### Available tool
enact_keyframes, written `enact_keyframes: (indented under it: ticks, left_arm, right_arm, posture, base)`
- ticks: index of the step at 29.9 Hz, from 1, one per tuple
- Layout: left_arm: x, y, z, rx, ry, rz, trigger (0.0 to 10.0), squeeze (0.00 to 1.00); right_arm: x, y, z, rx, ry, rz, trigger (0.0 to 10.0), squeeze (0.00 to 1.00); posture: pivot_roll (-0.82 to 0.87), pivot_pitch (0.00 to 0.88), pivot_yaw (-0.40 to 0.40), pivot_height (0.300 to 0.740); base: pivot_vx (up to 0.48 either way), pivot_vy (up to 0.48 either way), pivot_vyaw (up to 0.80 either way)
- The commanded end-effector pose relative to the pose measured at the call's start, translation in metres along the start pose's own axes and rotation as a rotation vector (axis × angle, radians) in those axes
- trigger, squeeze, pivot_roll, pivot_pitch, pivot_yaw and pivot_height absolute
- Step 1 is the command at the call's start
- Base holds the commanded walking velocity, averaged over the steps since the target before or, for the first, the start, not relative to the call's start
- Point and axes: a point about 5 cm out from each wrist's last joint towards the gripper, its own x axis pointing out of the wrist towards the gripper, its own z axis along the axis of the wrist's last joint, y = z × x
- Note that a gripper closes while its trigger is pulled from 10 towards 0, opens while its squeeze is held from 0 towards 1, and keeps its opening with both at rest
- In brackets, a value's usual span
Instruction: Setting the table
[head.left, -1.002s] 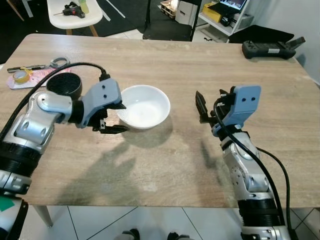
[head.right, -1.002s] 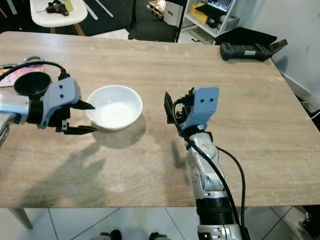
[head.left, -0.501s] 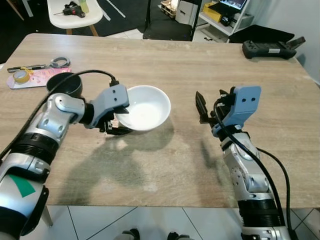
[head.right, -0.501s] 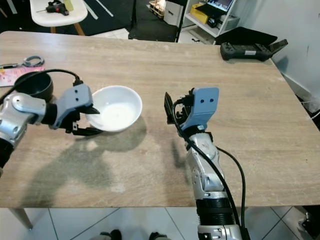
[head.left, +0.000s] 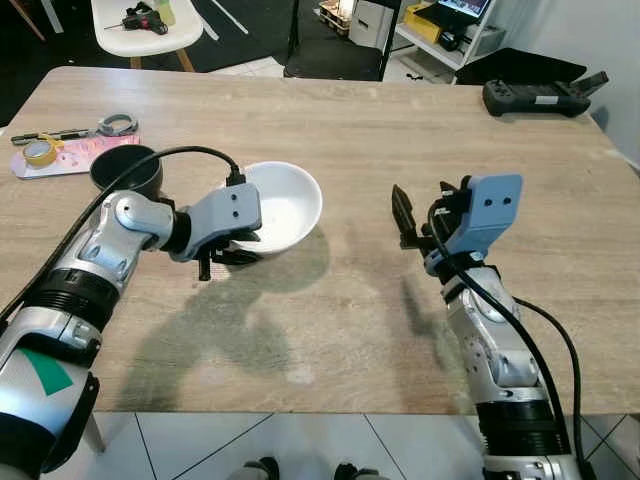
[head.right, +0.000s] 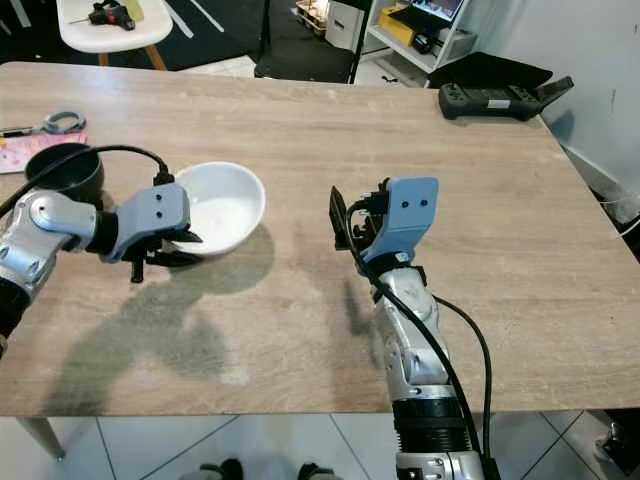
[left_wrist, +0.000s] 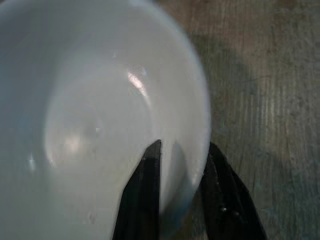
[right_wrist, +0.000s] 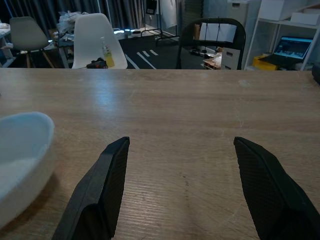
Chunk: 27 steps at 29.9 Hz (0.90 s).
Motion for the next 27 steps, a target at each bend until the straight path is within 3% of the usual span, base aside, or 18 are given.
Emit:
enact_keyframes:
  ticks: [1, 2, 3, 4, 5, 8, 9, 14, 15, 17, 22, 24, 25, 26, 27]
  left_arm:
    - [0.001, -0.004, 0.001, 0.139, 0.048, 0.026, 0.0, 0.00]
    - [0.000, -0.003, 0.003, 0.198, 0.061, 0.049, 0.0, 0.00]
    - [0.000, 0.000, 0.007, 0.289, 0.091, 0.092, 10.0, 0.00]
    - [0.000, 0.000, 0.007, 0.289, 0.091, 0.092, 10.0, 0.00]
    - [-0.001, 0.002, 0.010, 0.375, 0.113, 0.134, 10.0, 0.00]
    - [-0.002, 0.002, 0.015, 0.506, 0.126, 0.205, 10.0, 0.00]
    - [-0.002, 0.002, 0.015, 0.503, 0.123, 0.216, 10.0, 0.00]
    - [-0.002, -0.001, 0.019, 0.560, 0.104, 0.241, 10.0, 0.00]
    - [0.000, -0.001, 0.023, 0.609, 0.098, 0.265, 10.0, 0.00]
    - [0.006, -0.007, 0.024, 0.640, 0.074, 0.265, 10.0, 0.00]
    - [0.011, -0.016, 0.025, 0.635, 0.036, 0.267, 10.0, 0.00]
    - [0.008, -0.008, 0.033, 0.499, -0.033, 0.371, 10.0, 0.00]
    - [0.004, -0.001, 0.038, 0.384, -0.071, 0.428, 10.0, 1.00]
    - [0.004, -0.001, 0.038, 0.384, -0.071, 0.428, 10.0, 1.00]
    - [-0.001, 0.005, 0.042, 0.273, -0.116, 0.467, 10.0, 1.00]
  right_arm:
    - [-0.002, -0.002, 0.001, 0.061, 0.004, -0.006, 10.0, 0.00]
    - [-0.001, -0.002, 0.002, 0.095, 0.004, -0.007, 10.0, 0.00]
    - [0.000, -0.001, 0.004, 0.146, 0.009, 0.006, 10.0, 0.00]
    - [0.000, -0.001, 0.004, 0.146, 0.009, 0.006, 10.0, 0.00]
    - [0.001, 0.000, 0.006, 0.193, 0.014, 0.025, 10.0, 0.00]
    - [0.004, 0.007, 0.017, 0.279, 0.007, 0.092, 10.0, 0.00]
    - [0.005, 0.009, 0.019, 0.288, 0.007, 0.102, 10.0, 0.00]
    - [0.007, 0.012, 0.021, 0.289, 0.013, 0.132, 10.0, 0.00]
    - [0.007, 0.014, 0.020, 0.304, 0.028, 0.149, 10.0, 0.00]
    - [0.006, 0.021, 0.013, 0.240, 0.089, 0.200, 10.0, 0.00]
    - [0.002, 0.029, 0.009, 0.187, 0.122, 0.243, 10.0, 0.00]
    - [0.002, 0.027, 0.011, 0.198, 0.116, 0.225, 10.0, 0.00]
    - [0.002, 0.024, 0.011, 0.206, 0.112, 0.209, 10.0, 0.00]
    - [0.002, 0.024, 0.011, 0.206, 0.112, 0.209, 10.0, 0.00]
    - [0.001, 0.021, 0.012, 0.212, 0.109, 0.191, 10.0, 0.00]
  posture:
    - [0.07, 0.151, 0.028, 0.740]
    - [0.07, 0.151, 0.028, 0.740]
    - [0.08, 0.150, 0.024, 0.740]
    - [0.08, 0.150, 0.024, 0.740]
    - [0.08, 0.150, 0.023, 0.740]
    - [0.09, 0.147, 0.018, 0.740]
    - [0.09, 0.147, 0.017, 0.740]
    - [0.09, 0.143, 0.015, 0.740]
    - [0.09, 0.143, 0.011, 0.740]
    - [0.09, 0.142, 0.012, 0.740]
    - [0.08, 0.143, 0.014, 0.740]
    - [0.08, 0.144, 0.020, 0.740]
    - [0.08, 0.146, 0.021, 0.740]
    - [0.08, 0.146, 0.021, 0.740]
    - [0.08, 0.146, 0.021, 0.740]
  base:
    - [0.000, 0.000, 0.00]
    - [0.000, 0.000, 0.00]
    - [0.000, 0.000, 0.00]
    - [0.000, 0.000, 0.00]
    - [0.000, 0.000, 0.00]
    - [0.000, 0.000, 0.00]
    - [0.000, 0.000, 0.00]
    - [0.000, 0.000, 0.00]
    - [0.000, 0.000, 0.00]
    - [0.000, 0.000, 0.00]
    - [0.000, 0.000, 0.00]
    - [0.000, 0.000, 0.00]
    - [0.000, 0.000, 0.00]
    - [0.000, 0.000, 0.00]
    - [0.000, 0.000, 0.00]
